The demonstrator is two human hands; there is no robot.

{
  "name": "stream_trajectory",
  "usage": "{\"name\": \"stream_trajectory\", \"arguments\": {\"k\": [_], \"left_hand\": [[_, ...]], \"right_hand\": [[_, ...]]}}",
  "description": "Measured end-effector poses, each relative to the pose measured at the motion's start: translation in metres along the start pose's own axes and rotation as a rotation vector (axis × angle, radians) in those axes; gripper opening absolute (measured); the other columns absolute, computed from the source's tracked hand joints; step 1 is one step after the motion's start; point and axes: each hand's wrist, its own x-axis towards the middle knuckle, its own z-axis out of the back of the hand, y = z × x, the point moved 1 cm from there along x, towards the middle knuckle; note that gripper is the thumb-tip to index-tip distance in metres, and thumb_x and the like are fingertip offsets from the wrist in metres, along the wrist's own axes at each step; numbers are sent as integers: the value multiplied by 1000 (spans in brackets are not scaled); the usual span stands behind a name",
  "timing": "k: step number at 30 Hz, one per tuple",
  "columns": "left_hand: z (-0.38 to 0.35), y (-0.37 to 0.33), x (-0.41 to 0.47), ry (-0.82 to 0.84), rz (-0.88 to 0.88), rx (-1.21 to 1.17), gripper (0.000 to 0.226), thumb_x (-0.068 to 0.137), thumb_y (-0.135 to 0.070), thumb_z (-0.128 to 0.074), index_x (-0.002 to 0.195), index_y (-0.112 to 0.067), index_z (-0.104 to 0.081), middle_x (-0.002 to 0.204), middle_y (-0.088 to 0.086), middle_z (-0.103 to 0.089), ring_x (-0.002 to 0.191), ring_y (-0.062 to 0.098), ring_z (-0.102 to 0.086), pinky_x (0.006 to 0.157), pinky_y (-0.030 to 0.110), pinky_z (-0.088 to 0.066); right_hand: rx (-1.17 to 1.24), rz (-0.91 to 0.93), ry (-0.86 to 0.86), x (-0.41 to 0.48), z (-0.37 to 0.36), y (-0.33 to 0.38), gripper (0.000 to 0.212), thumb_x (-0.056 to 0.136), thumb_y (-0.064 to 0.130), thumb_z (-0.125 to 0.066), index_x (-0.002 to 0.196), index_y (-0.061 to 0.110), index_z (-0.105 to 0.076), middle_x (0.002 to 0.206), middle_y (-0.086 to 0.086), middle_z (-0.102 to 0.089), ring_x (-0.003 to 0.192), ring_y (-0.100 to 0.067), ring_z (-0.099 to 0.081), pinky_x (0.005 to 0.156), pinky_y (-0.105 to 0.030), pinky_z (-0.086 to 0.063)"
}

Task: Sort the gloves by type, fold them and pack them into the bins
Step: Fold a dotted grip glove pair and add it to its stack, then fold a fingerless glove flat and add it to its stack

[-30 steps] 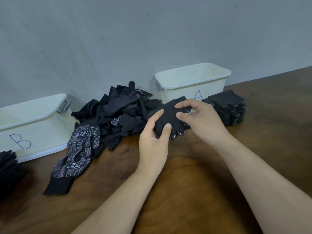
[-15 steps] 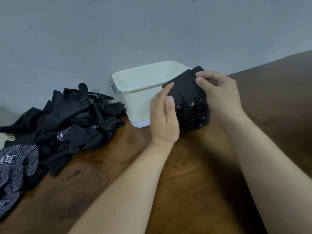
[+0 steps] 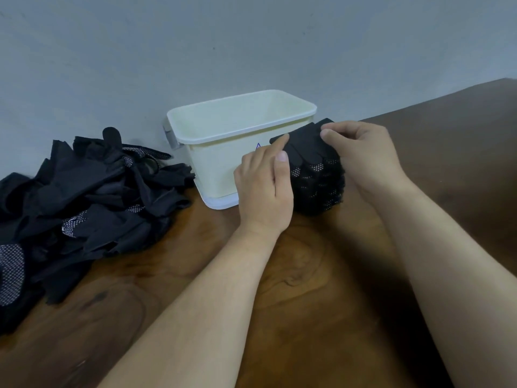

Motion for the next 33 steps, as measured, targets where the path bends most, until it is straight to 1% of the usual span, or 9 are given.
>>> {"name": "stream_trajectory", "arguments": {"k": [6,15,17,19,21,23,25,29,33], "left_hand": [[1,-1,0,29,43,7,57,112,-42,-19,152,-24,-56,146,-7,-61,136,16,-46,110,33,-32],[-2,1,-1,27,88,110,52,109,-40,-25,128,-26,-72,119,-4,-61,115,16,-45,105,34,-35],[-3,1,-2,25,86,116,50,110,-40,-28,131,-25,-71,120,-3,-59,116,15,-44,106,36,-37],[-2,1,-2,3,77,91,47,110,-38,-31,133,-25,-69,123,-3,-59,118,15,-46,106,35,-38],[1,0,-3,-29,56,66,41,111,-35,-35,130,-24,-69,124,-4,-58,117,15,-48,105,36,-41],[9,-2,-6,-41,28,46,33,111,-31,-40,124,-22,-69,121,-5,-60,113,12,-48,101,36,-43],[20,-2,-10,-46,11,39,25,110,-27,-46,117,-22,-70,116,-7,-61,110,11,-48,98,34,-43],[57,2,-29,5,-13,97,18,108,-29,-57,111,-27,-74,111,-14,-64,110,11,-50,98,30,-40],[121,13,-58,53,-36,148,17,107,-34,-63,111,-29,-79,106,-16,-67,108,12,-54,100,32,-42]], "right_hand": [[-142,0,27,-1,-3,-7,19,90,40,-74,105,33,-84,104,20,-79,103,0,-73,102,-38,-59],[-355,33,26,-11,-2,-5,22,99,35,-65,110,30,-83,108,18,-77,106,-4,-67,81,-14,-47],[-359,62,27,-14,-2,-4,23,102,36,-61,109,30,-82,103,14,-77,103,-7,-68,85,-21,-52],[-389,146,-17,-15,-2,-5,26,105,35,-58,112,28,-81,109,9,-78,109,-12,-66,99,-29,-53],[-462,269,-109,-17,-3,-6,27,106,33,-57,116,26,-81,129,7,-73,126,-17,-58,108,-12,-36],[-494,385,-160,-25,-5,-4,25,107,30,-59,118,23,-80,138,5,-67,133,-21,-50,101,2,-23],[-498,543,-154,-35,-12,-1,22,106,24,-62,116,18,-81,135,1,-68,131,-22,-50,105,-3,-26],[-484,764,-61,-61,-32,6,18,104,17,-68,115,11,-81,132,-3,-70,132,-26,-55,114,-33,-44],[-414,768,55,-103,-63,23,19,104,17,-68,117,12,-81,131,-3,-70,136,-22,-55,118,-31,-41]]}}
